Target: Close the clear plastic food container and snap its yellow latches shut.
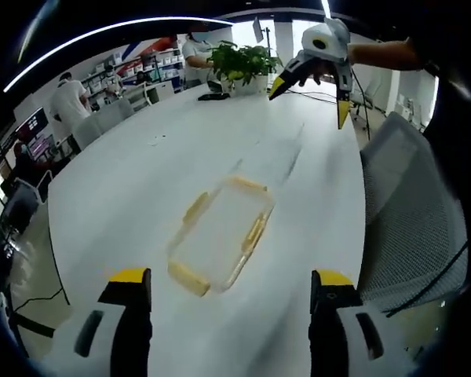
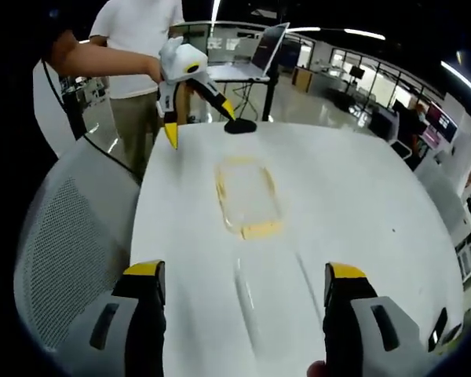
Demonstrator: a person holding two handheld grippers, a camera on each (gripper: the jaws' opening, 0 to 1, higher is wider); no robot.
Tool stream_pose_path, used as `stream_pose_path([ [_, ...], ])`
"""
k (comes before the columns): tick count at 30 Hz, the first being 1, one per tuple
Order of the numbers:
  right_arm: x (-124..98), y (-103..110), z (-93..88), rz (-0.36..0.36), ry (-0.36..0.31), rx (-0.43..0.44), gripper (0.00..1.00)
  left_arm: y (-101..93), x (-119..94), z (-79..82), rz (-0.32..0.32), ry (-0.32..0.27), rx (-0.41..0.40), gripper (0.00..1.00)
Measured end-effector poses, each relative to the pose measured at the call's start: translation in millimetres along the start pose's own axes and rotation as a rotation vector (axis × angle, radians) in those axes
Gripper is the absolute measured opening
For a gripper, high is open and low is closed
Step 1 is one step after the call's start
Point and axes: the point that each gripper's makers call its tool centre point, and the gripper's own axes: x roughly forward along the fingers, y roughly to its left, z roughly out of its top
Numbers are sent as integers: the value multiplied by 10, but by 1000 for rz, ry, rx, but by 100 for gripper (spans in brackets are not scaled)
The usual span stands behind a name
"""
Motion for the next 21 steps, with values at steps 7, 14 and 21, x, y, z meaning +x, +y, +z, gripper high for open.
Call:
stream_pose_path([
  [7, 125, -14, 58, 13, 17, -17, 78, 35, 77, -10, -26, 21, 31, 77],
  [14, 258, -33, 102, 31, 34, -23, 76, 86, 105, -31, -42, 30, 46, 74],
  [21, 386, -26, 139, 50, 54, -39, 74, 116, 160, -95, -63, 52, 63, 72],
])
